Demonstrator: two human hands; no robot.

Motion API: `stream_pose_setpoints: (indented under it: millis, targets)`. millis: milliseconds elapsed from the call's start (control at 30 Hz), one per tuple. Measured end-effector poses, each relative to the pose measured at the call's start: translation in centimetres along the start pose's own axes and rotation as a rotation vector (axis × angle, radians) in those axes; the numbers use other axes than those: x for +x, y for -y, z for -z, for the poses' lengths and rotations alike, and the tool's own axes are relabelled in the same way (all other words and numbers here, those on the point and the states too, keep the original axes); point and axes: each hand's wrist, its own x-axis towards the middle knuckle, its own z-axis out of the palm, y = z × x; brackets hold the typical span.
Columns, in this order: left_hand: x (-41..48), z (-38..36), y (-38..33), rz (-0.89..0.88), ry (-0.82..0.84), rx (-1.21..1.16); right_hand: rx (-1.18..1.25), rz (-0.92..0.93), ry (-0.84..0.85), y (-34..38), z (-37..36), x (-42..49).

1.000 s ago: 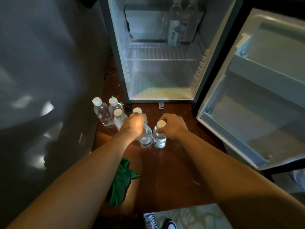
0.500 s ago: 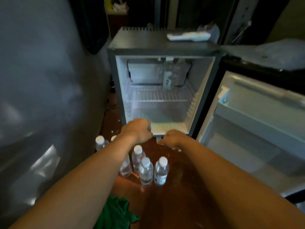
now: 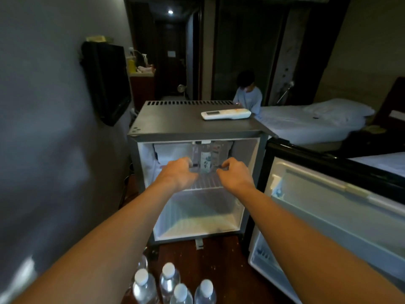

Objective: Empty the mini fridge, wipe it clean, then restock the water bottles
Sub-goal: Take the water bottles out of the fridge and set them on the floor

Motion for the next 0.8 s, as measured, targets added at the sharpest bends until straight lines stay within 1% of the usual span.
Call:
stream_pose_setpoints:
  millis: [67, 167, 367, 433, 500, 567, 667, 733, 800]
  targets:
    - [1.2, -0.3, -0.6, -0.004, 0.039, -0.016, -0.010, -0.014, 0.000, -0.1, 0.1, 1.4]
    - [3.9, -0.9, -1.0, -0.018, 0.011, -0.013, 0.005, -0.027, 0.015, -0.3, -0.1, 4.2]
    - [12.0, -4.3, -0.8, 0.026, -0.002, -0.016, 0.055, -0.062, 0.012, -0.7, -1.8, 9.8]
    - [14.5, -6.1, -0.8, 0.071, -0.033, -0.027, 0.079, -0.057, 0.022, -0.7, -2.9, 11.6]
    - [16.8, -7.6, -1.0, 0.138, -0.112, -0.086, 0.097, -0.089, 0.009, -0.6, -3.8, 13.5]
    - [18.8, -8.7, -1.2, 0.165, -0.151, -0.139, 0.065, -0.128, 0.036, -0.8, -4.5, 15.4]
    - [20.9, -10.0, -0.6, 0.165, -0.120, -0.243, 0.065, -0.218, 0.130, -1.7, -5.2, 17.3]
    - [21.5, -10.5, 0.0, 0.170, -0.157, -0.365, 0.032, -0.232, 0.233, -2.7, -6.1, 18.0]
    - [21.3, -10.5, -0.1, 0.191, -0.193, -0.398, 0.018, -0.206, 0.199, -3.3, -6.2, 18.0]
